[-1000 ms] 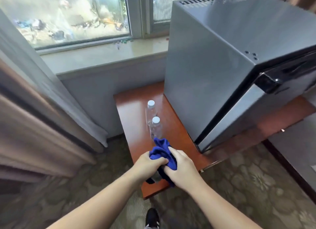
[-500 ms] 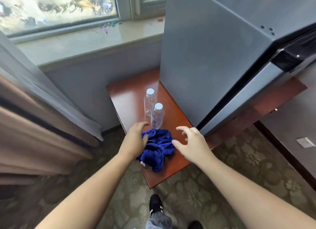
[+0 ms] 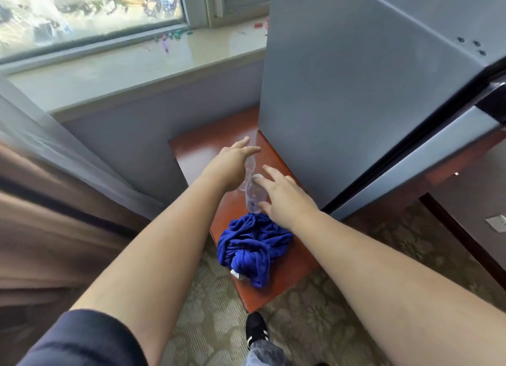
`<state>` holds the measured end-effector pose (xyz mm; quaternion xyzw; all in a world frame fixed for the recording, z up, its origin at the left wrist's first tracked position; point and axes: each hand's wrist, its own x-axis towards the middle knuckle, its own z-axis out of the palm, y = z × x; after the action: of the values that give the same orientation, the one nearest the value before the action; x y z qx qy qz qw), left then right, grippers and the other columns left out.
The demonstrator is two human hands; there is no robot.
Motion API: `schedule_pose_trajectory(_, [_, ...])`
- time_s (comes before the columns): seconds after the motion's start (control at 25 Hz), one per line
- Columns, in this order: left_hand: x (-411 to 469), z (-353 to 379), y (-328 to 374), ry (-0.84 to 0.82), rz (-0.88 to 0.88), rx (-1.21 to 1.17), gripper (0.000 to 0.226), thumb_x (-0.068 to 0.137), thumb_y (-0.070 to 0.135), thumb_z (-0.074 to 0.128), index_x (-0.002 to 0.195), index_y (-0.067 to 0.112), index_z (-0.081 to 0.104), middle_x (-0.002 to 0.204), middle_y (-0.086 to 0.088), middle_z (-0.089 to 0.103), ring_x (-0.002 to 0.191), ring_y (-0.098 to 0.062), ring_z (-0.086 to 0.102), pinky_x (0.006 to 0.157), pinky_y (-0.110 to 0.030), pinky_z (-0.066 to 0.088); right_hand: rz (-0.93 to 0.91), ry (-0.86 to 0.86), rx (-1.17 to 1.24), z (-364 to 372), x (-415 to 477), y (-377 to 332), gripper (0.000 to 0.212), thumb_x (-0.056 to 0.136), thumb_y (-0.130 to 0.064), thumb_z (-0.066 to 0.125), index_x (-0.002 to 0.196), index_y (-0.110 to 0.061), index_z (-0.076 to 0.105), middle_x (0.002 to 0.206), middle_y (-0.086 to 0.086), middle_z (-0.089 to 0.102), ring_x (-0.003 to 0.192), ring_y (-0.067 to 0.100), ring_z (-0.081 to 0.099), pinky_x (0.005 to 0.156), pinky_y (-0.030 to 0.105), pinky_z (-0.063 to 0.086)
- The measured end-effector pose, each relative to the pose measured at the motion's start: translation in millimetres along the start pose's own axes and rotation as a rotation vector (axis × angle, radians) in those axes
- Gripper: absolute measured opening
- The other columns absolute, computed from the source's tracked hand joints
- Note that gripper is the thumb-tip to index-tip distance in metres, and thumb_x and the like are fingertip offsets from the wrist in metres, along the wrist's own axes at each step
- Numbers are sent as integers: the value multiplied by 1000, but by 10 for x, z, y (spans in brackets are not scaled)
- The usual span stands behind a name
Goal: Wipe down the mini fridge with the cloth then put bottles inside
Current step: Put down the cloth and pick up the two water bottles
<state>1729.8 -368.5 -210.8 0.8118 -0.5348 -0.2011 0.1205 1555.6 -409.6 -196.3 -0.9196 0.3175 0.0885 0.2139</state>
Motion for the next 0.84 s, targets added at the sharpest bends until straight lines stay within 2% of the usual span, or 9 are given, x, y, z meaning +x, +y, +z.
schedule_pose_trajectory(0.12, [25, 100, -30, 26, 17, 37, 48, 93, -2, 56, 125, 31, 68, 147, -1, 45, 126, -31, 48, 103, -40, 45, -18, -35, 17, 86, -8, -5, 61, 96, -22, 66, 147, -29, 34, 155, -3, 38, 132, 32, 47, 100, 51, 51])
schedule_pose_trajectory(0.2, [-34, 155, -13, 54, 26, 38, 39, 93, 2, 58, 113, 32, 72, 132, -1, 50, 115, -30, 49, 97, -38, 46, -26, -10, 25, 150, -31, -19, 58, 97, -16, 64, 144, -27, 33, 146, 0, 45, 125, 32, 50, 92, 50, 53])
schedule_pose_trajectory(0.32, [-157, 194, 97, 52, 106, -5, 35, 90, 5, 56, 108, 29, 73, 121, -3, 54, 108, -30, 53, 93, -37, 47, -92, 90, 22, 178, -54, -28, 51, 100, -9, 52, 145, -23, 34, 130, 3, 53, 114, 31, 55, 81, 47, 53])
schedule_pose_trajectory(0.44, [-280, 181, 317, 115, 102, -131, 33, 87, 5, 61, 110, 25, 74, 117, -5, 58, 109, -28, 56, 94, -38, 48, -145, 217, 112, 57, -165, 52, 28, 98, -9, 52, 123, -19, 48, 114, 4, 59, 101, 31, 62, 69, 39, 44])
schedule_pose_trajectory(0.56, [-472, 57, 644, 284, 33, -299, 36, 85, 8, 65, 114, 27, 73, 115, -4, 60, 107, -26, 58, 95, -37, 49, -125, 355, 276, -210, -513, 287, 19, 95, -19, 61, 113, -17, 54, 111, 6, 58, 98, 35, 64, 75, 43, 51])
schedule_pose_trajectory(0.68, [-671, -41, 1141, 440, 63, -351, 42, 82, 10, 67, 121, 24, 70, 105, 0, 65, 95, -23, 60, 93, -38, 48, -173, 517, 340, -588, -985, 691, 31, 91, -25, 66, 120, -20, 57, 114, 2, 60, 101, 30, 66, 85, 48, 55])
schedule_pose_trajectory(0.76, [-794, -32, 1597, 470, 122, -341, 45, 80, 12, 65, 123, 24, 68, 88, 13, 63, 89, -21, 57, 88, -34, 47, -198, 606, 359, -827, -1316, 965, 35, 90, -31, 64, 123, -25, 55, 113, -6, 59, 99, 22, 65, 85, 45, 55])
schedule_pose_trajectory(0.84, [-886, 24, 2045, 456, 180, -299, 49, 79, 20, 60, 128, 27, 64, 83, 21, 61, 89, -19, 53, 82, -28, 42, -209, 667, 363, -989, -1594, 1206, 33, 90, -34, 62, 122, -28, 55, 112, -9, 58, 96, 17, 63, 84, 41, 55])
